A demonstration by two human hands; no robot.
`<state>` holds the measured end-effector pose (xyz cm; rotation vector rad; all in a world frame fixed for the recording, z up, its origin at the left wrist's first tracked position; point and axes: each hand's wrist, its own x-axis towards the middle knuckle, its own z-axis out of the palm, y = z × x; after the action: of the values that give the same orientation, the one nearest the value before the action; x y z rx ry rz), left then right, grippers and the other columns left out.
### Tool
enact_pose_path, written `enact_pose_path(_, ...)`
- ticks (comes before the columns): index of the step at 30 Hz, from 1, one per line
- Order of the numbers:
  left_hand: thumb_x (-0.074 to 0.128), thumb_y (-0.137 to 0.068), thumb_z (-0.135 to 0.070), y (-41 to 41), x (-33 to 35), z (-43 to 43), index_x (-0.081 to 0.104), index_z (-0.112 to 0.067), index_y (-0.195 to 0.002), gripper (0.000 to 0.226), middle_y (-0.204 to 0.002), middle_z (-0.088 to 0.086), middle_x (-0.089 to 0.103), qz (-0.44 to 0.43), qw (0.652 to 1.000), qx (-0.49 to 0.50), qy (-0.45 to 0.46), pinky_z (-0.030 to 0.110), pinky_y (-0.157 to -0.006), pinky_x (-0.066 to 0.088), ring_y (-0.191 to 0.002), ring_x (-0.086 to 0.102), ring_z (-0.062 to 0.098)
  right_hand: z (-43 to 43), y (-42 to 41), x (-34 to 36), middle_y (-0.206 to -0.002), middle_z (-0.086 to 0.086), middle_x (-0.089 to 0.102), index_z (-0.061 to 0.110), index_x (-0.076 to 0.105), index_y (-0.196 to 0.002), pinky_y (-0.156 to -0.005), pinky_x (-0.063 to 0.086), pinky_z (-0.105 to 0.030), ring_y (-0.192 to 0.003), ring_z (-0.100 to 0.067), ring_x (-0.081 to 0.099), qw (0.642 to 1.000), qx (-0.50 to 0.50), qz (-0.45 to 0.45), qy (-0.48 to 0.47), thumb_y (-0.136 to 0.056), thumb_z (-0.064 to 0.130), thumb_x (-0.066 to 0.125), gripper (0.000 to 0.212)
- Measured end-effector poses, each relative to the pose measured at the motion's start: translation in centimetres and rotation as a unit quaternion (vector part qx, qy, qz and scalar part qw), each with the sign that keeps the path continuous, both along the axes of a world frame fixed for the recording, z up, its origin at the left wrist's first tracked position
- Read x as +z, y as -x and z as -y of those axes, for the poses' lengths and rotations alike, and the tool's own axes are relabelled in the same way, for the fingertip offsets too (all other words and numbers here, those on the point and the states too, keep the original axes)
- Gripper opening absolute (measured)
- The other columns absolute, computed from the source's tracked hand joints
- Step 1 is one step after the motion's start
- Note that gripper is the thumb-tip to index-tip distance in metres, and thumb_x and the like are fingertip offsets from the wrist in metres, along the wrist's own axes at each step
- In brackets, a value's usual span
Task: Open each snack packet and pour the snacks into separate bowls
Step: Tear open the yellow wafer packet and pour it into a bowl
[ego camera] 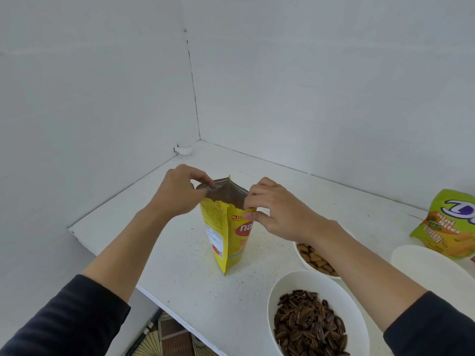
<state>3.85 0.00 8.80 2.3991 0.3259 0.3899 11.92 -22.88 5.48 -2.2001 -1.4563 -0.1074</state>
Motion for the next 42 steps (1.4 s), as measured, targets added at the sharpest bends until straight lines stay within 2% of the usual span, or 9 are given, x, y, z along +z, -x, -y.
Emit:
enact_pose_path(7,0.056,-0.101,-0.025,-0.1,-0.3,0.4,0.076,-0.029,-0.1,0.021,-0.09,-0.015,0.075,0.016,0.999,-0.025,0.039,0.007,-0.055,0.04,-0.07,0.072,0.004,-0.4,0.1,0.2,-0.106,0.005,0.06,0.02,0.073,-0.087,-0.093,0.042,-0.045,-0.121,-0.019,0.048,0.993,-0.039,0.085,-0.071,-0.093,0.039,0.061,0.023)
enact_pose_path(11,0.044,-0.1,-0.059,0.0,-0.2,1.1,0.068,-0.032,-0.112,0.037,-0.1,-0.008,0.076,0.013,0.99,-0.073,0.12,0.037,-0.086,0.057,-0.082,0.075,0.009,-1.3,0.2,1.7,-0.104,0.006,0.057,0.018,0.069,-0.086,-0.095,0.04,-0.04,-0.114,-0.017,0.047,0.984,-0.091,0.08,-0.13,-0.093,0.035,0.063,0.019)
enact_pose_path(13,0.04,-0.098,-0.066,0.2,-0.4,1.6,0.067,-0.036,-0.112,0.043,-0.102,-0.007,0.076,0.013,0.982,-0.118,0.147,0.04,-0.09,0.055,-0.09,0.074,0.01,-1.5,0.2,2.7,-0.104,0.006,0.058,0.017,0.067,-0.087,-0.094,0.039,-0.037,-0.111,-0.016,0.048,0.975,-0.117,0.082,-0.17,-0.094,0.029,0.065,0.015)
enact_pose_path(20,0.058,-0.094,-0.05,0.7,-1.4,3.4,0.034,-0.049,-0.145,0.056,-0.127,-0.016,0.059,0.003,0.961,-0.21,0.179,0.025,-0.089,0.058,-0.116,0.063,0.007,-0.7,-1.2,6.1,-0.114,-0.001,0.057,0.009,0.062,-0.095,-0.098,0.049,-0.046,-0.114,-0.021,0.059,0.952,-0.167,0.029,-0.253,-0.1,0.026,0.056,0.018)
enact_pose_path(24,0.062,-0.091,-0.048,0.3,-1.4,3.6,0.028,-0.058,-0.139,0.06,-0.121,-0.02,0.058,0.049,0.965,-0.177,0.187,0.017,-0.075,0.058,-0.106,0.065,-0.001,0.4,-2.1,7.8,-0.1,-0.003,0.059,0.006,0.061,-0.093,-0.076,0.05,-0.023,-0.089,-0.015,0.06,0.937,-0.202,0.025,-0.284,-0.102,0.025,0.056,0.021)
enact_pose_path(27,0.066,-0.086,-0.049,-0.2,-1.5,3.6,0.033,-0.06,-0.13,0.056,-0.117,-0.017,0.058,0.075,0.963,-0.134,0.222,0.018,-0.075,0.057,-0.103,0.065,0.002,1.4,-2.3,8.2,-0.093,-0.006,0.061,0.005,0.057,-0.088,-0.068,0.042,-0.01,-0.086,-0.015,0.06,0.926,-0.224,0.014,-0.302,-0.103,0.023,0.055,0.023)
enact_pose_path(31,0.065,-0.091,-0.043,-0.5,-1.5,4.3,0.045,-0.052,-0.125,0.04,-0.125,-0.019,0.056,0.086,0.937,-0.128,0.313,0.018,-0.071,0.057,-0.108,0.065,0.01,2.5,-2.5,8.5,-0.086,-0.005,0.062,0.006,0.054,-0.086,-0.065,0.043,-0.014,-0.082,-0.012,0.06,0.909,-0.252,-0.036,-0.329,-0.104,0.026,0.053,0.027)
enact_pose_path(38,0.064,-0.097,-0.032,-2.7,-0.9,6.3,0.055,-0.038,-0.117,0.023,-0.135,-0.003,0.057,0.036,0.894,-0.154,0.42,0.043,-0.082,0.062,-0.115,0.065,0.028,5.5,-2.6,8.7,-0.078,0.007,0.062,0.011,0.054,-0.083,-0.062,0.041,-0.006,-0.074,0.009,0.058,0.881,-0.291,-0.108,-0.358,-0.103,0.028,0.054,0.026)
enact_pose_path(42,0.07,-0.094,-0.02,-4.4,-0.4,7.7,0.062,-0.032,-0.113,0.024,-0.133,-0.001,0.061,-0.004,0.887,-0.163,0.432,0.043,-0.083,0.059,-0.118,0.063,0.03,8.1,-2.5,8.1,-0.088,0.01,0.066,0.019,0.058,-0.096,-0.065,0.047,-0.012,-0.082,0.003,0.063,0.863,-0.298,-0.151,-0.379,-0.1,0.03,0.06,0.012)
